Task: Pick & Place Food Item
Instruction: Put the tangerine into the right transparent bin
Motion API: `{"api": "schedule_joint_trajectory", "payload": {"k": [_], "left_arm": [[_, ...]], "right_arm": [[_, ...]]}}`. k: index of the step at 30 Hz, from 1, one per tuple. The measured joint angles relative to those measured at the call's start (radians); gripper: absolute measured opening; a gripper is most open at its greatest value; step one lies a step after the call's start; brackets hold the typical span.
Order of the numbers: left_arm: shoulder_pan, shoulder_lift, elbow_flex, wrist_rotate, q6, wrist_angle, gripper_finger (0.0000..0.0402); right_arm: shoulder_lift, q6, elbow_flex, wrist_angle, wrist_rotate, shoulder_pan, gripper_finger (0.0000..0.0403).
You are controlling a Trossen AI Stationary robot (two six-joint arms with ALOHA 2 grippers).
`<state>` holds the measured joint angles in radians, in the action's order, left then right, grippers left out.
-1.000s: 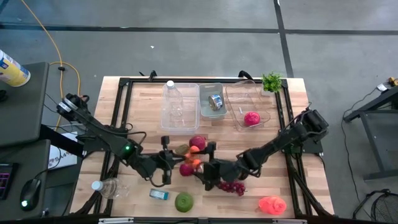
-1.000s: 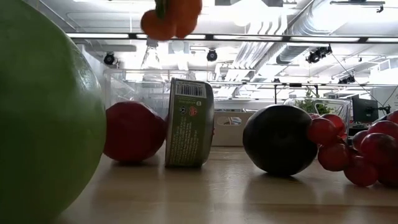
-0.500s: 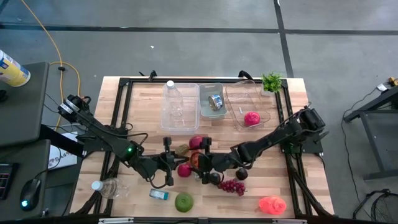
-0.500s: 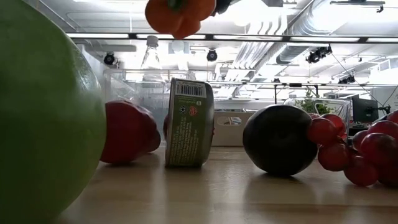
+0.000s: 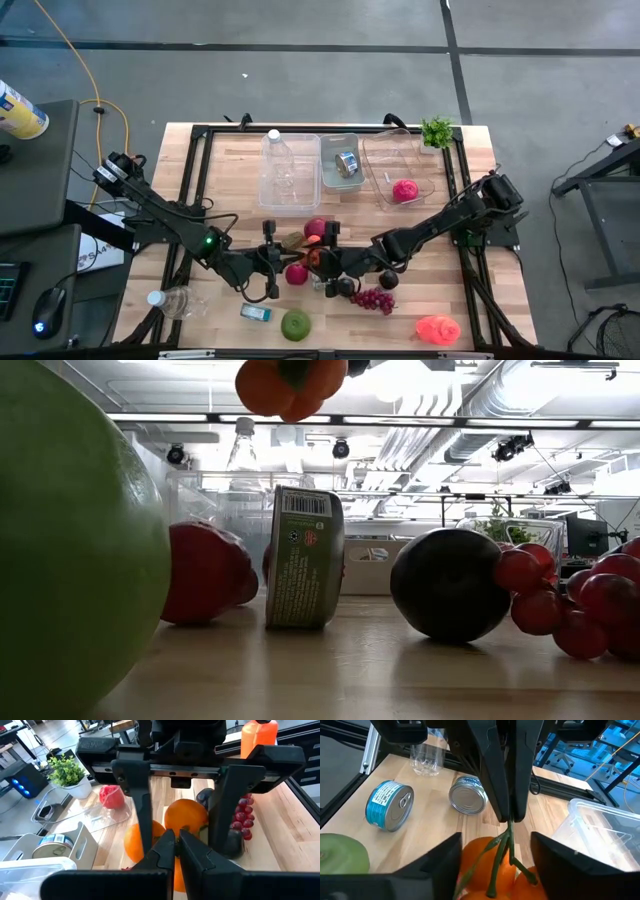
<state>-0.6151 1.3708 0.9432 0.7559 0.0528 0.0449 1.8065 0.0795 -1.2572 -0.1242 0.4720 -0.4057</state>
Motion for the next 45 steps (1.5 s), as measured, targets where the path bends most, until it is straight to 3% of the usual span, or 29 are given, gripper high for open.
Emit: {"api": "schedule_joint_trajectory", "payload": {"k": [8, 20, 29, 42, 45], "left_arm": [[0.0, 0.0, 0.0, 0.0, 0.0, -0.001, 0.0008], [0.0, 0.0, 0.0, -0.002, -0.001, 0.0, 0.001], [0.0, 0.0, 0.0, 0.012, -0.087, 0.013, 0.0021], [0.0, -0.001, 0.0, 0.028, -0.074, 0.019, 0.0146], [0.0, -0.001, 0.0, 0.028, -0.049, 0.019, 0.0152]], "right_arm": [[0.0, 0.03, 0.0, -0.002, -0.003, 0.002, 0.0113], [0.0, 0.076, 0.0, -0.003, -0.001, 0.002, 0.0009], [0.0, 0.082, 0.0, -0.002, 0.0, 0.001, 0.0005], [0.0, 0.082, 0.0, 0.043, 0.0, 0.0, 0.0003], [0.0, 0.064, 0.0, 0.109, 0.087, -0.008, 0.0004]]}}
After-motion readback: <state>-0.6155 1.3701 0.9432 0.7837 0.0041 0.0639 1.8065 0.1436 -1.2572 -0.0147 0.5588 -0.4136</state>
